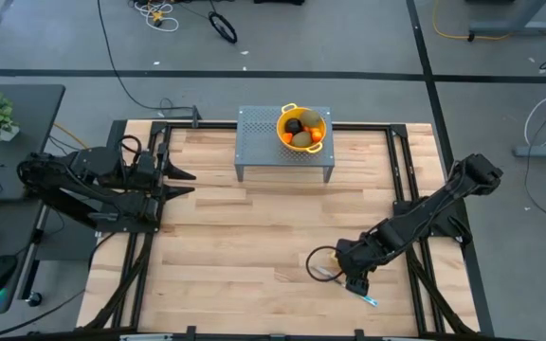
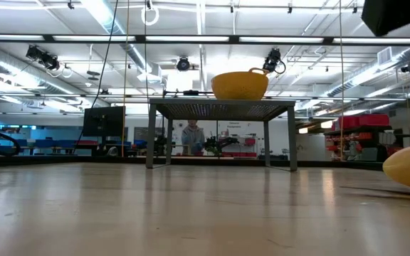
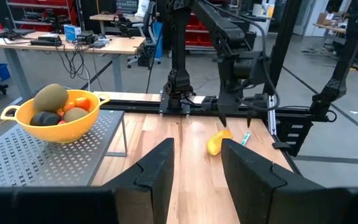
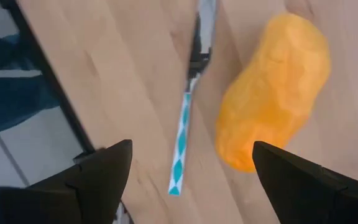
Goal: Pick & Place Fruit
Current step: Put the mango into the yellow strainer bowl on the shelf
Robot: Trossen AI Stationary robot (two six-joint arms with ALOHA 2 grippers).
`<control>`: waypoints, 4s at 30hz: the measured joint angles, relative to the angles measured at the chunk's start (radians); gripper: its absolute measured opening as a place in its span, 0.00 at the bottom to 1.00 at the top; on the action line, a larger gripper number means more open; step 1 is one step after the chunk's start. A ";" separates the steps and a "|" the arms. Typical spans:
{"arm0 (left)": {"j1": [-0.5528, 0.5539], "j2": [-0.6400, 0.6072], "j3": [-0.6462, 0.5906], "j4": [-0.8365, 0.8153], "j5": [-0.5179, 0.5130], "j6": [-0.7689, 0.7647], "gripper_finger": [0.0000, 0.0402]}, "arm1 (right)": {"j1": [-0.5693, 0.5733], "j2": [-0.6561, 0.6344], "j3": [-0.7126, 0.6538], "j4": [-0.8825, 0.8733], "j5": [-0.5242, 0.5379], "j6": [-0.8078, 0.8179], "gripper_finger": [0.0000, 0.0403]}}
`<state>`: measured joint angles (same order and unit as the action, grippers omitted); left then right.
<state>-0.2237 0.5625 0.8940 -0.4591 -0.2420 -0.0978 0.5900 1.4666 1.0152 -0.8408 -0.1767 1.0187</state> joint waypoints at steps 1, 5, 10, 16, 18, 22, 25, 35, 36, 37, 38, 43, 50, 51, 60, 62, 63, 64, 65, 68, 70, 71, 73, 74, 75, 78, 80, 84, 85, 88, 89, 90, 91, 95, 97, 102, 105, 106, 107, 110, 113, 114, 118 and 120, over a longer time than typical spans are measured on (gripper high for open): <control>0.000 0.000 0.000 0.000 0.000 0.005 0.35 | 0.000 0.000 -0.008 0.000 0.000 0.007 0.86; 0.000 0.000 0.000 0.000 0.000 0.005 0.35 | 0.000 0.000 -0.034 -0.002 0.013 0.043 0.88; 0.000 0.000 0.000 0.000 0.000 0.021 0.35 | 0.000 0.000 -0.038 -0.034 0.091 0.058 0.88; 0.000 0.000 0.000 0.001 -0.006 0.027 0.35 | 0.000 0.006 -0.038 -0.034 0.176 0.057 0.88; 0.000 0.000 0.000 0.001 -0.007 0.027 0.35 | 0.000 0.019 -0.038 -0.034 0.176 0.043 0.88; 0.000 0.000 0.000 0.001 -0.008 0.027 0.35 | 0.000 0.055 -0.038 -0.036 0.192 0.014 0.88; 0.000 0.000 0.000 0.001 -0.008 0.027 0.35 | 0.000 0.084 -0.039 -0.025 0.207 0.013 0.88; 0.000 0.000 0.000 0.001 -0.035 0.027 0.35 | 0.000 0.185 -0.039 0.008 0.194 0.012 0.88; 0.000 0.000 0.000 0.001 -0.035 0.032 0.35 | 0.000 0.193 -0.039 0.009 0.194 0.013 0.88; 0.000 0.000 0.000 0.001 -0.035 0.039 0.35 | 0.000 0.200 -0.039 0.011 0.194 0.013 0.88; 0.000 0.000 0.000 0.001 -0.035 0.051 0.35 | 0.000 0.207 -0.039 0.012 0.194 0.013 0.88; 0.000 0.000 0.000 0.001 -0.035 0.052 0.35 | 0.000 0.226 -0.039 0.017 0.200 0.013 0.88; 0.000 0.000 0.000 0.001 -0.035 0.052 0.35 | 0.000 0.251 -0.039 0.057 0.201 0.013 0.88; 0.000 0.000 0.000 0.001 -0.035 0.052 0.35 | 0.000 0.255 -0.039 0.061 0.201 0.013 0.88; 0.000 0.000 0.000 0.001 -0.035 0.050 0.35 | 0.000 0.257 -0.039 0.060 0.201 0.012 0.87; 0.000 0.000 0.000 0.001 -0.035 0.050 0.35 | 0.000 0.257 -0.039 0.059 0.201 0.012 0.86; 0.000 0.000 0.000 0.001 -0.035 0.050 0.35 | 0.000 0.257 -0.039 0.060 0.201 0.012 0.85; 0.000 0.000 0.000 0.001 -0.035 0.050 0.35 | 0.000 0.257 -0.039 0.060 0.201 0.012 0.84; 0.000 0.000 0.000 0.001 -0.035 0.050 0.35 | 0.000 0.257 -0.039 0.060 0.201 0.012 0.83; 0.000 0.000 0.000 0.001 -0.035 0.050 0.35 | 0.000 0.257 -0.039 0.060 0.201 0.012 0.79; 0.000 0.000 0.000 0.001 -0.035 0.050 0.35 | 0.000 0.257 -0.039 0.060 0.200 0.012 0.76; 0.000 0.000 0.000 0.001 -0.035 0.050 0.35 | 0.000 0.257 -0.039 0.060 0.200 0.012 0.74; 0.000 0.000 0.000 0.001 -0.035 0.050 0.35 | 0.000 0.257 -0.039 0.060 0.199 0.012 0.72; 0.000 0.000 0.000 0.001 -0.035 0.050 0.35 | 0.000 0.257 -0.039 0.060 0.198 0.012 0.71; 0.000 0.000 0.000 0.001 -0.035 0.049 0.35 | 0.000 0.256 -0.039 0.060 0.194 0.012 0.70; 0.000 0.000 0.000 0.001 -0.035 0.049 0.35 | 0.000 0.256 -0.039 0.060 0.191 0.012 0.69; 0.000 0.000 0.000 0.001 -0.035 0.049 0.35 | 0.000 0.256 -0.039 0.059 0.191 0.012 0.69; 0.000 0.000 0.000 0.001 -0.035 0.049 0.35 | 0.000 0.256 -0.039 0.060 0.175 0.012 0.69; 0.000 0.000 0.000 0.001 -0.035 0.049 0.35 | 0.000 0.256 -0.039 0.062 0.166 0.012 0.69; 0.000 0.000 0.000 0.001 -0.035 0.052 0.35 | 0.000 0.256 -0.039 0.063 0.147 0.012 0.69; 0.000 0.000 0.000 0.001 -0.035 0.055 0.35 | 0.000 0.256 -0.039 0.063 0.147 0.011 0.69; 0.000 0.000 0.000 0.001 -0.035 0.057 0.35 | 0.000 0.256 -0.039 0.063 0.147 0.008 0.69; 0.000 0.000 0.000 0.001 -0.035 0.057 0.35 | 0.000 0.256 -0.039 0.063 0.146 0.001 0.69; 0.000 0.000 0.000 0.001 -0.035 0.053 0.35 | -0.007 0.252 -0.039 0.048 0.139 -0.013 0.68; 0.000 0.000 0.000 0.001 -0.035 0.053 0.35 | -0.016 0.242 -0.039 0.042 0.138 -0.014 0.68; 0.000 0.000 0.000 0.001 -0.035 0.054 0.35 | -0.049 0.199 -0.039 0.034 0.139 -0.039 0.68; 0.000 0.000 0.000 0.001 -0.035 0.060 0.35 | -0.075 0.169 -0.039 0.026 0.139 -0.041 0.68; 0.000 0.000 0.000 0.001 -0.035 0.061 0.35 | -0.084 0.158 -0.039 0.023 0.139 -0.041 0.68; 0.000 0.000 0.000 0.001 -0.035 0.061 0.35 | -0.095 0.147 -0.039 0.020 0.140 -0.041 0.68; 0.000 0.000 0.000 0.001 -0.035 0.062 0.35 | -0.126 0.117 -0.039 0.020 0.140 -0.044 0.68; 0.000 0.000 0.000 0.001 -0.043 0.063 0.35 | -0.157 0.092 -0.039 0.020 0.143 -0.070 0.68; 0.000 0.000 0.000 0.001 -0.049 0.063 0.35 | -0.167 0.084 -0.039 0.019 0.148 -0.077 0.68; 0.000 0.000 0.000 0.001 -0.055 0.064 0.35 | -0.200 0.061 -0.039 0.018 0.183 -0.103 0.68; 0.000 0.000 0.000 0.001 -0.055 0.064 0.35 | -0.213 0.055 -0.039 0.018 0.194 -0.117 0.68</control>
<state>-0.2237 0.5621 0.8940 -0.4580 -0.2974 -0.0334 0.3770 1.5213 0.9764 -0.8232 0.0178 0.9019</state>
